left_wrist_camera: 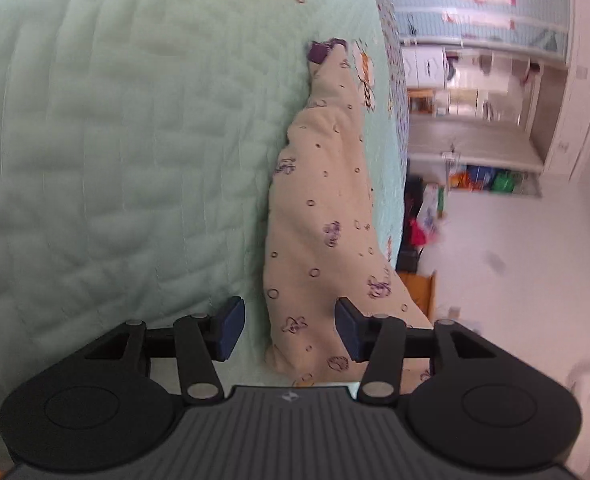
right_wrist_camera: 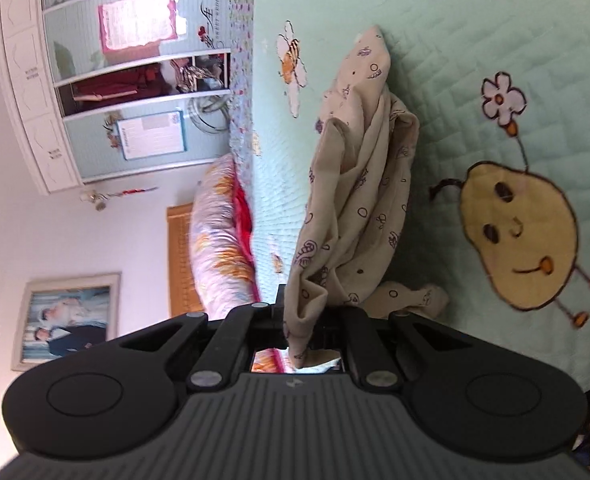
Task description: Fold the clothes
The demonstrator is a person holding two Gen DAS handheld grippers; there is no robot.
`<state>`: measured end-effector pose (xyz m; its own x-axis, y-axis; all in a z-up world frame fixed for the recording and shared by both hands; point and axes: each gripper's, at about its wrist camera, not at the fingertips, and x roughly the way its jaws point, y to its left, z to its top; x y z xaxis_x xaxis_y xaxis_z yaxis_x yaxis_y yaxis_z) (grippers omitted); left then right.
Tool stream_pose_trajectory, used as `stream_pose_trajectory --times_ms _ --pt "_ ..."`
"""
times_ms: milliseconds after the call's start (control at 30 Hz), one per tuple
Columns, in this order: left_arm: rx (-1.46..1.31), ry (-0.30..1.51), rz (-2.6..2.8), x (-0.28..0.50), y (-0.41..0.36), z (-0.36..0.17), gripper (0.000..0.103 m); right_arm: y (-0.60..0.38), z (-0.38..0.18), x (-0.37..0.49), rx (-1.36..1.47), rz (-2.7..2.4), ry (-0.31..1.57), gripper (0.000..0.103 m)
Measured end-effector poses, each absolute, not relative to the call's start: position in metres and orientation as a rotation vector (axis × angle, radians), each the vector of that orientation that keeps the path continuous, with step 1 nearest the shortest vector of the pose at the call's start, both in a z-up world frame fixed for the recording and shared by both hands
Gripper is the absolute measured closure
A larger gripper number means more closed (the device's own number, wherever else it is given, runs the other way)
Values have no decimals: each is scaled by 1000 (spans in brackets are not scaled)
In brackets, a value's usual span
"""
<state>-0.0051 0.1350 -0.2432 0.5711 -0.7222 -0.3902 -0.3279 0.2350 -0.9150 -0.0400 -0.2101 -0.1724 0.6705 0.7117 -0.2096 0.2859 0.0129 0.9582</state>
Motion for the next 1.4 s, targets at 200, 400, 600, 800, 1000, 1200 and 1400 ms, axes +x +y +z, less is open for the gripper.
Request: stream_pose_trajectory --times_ms 200,400,600,800,1000,1200,1400 --pt "-1582 905 -361 -20 120 -259 50 -209 -172 -34 1691 421 802 93" --pt "-1621 797 -400 -23 121 -261 51 -199 -166 -24 1732 436 800 93" --pt "-1567 779 -490 -20 121 -257 86 -202 -170 -25 1736 405 808 93" --pt "-1406 787 -456 -32 139 -215 98 -208 -172 -32 1563 363 866 93" --pt "-1169 875 -410 -57 160 -163 98 -198 -175 -50 1106 309 1031 93" --pt "-935 1045 -271 -66 163 -186 98 -203 -175 -71 800 258 1111 87" --pt "-827 924 -237 -66 177 -144 90 -241 -166 -97 818 220 1089 67"
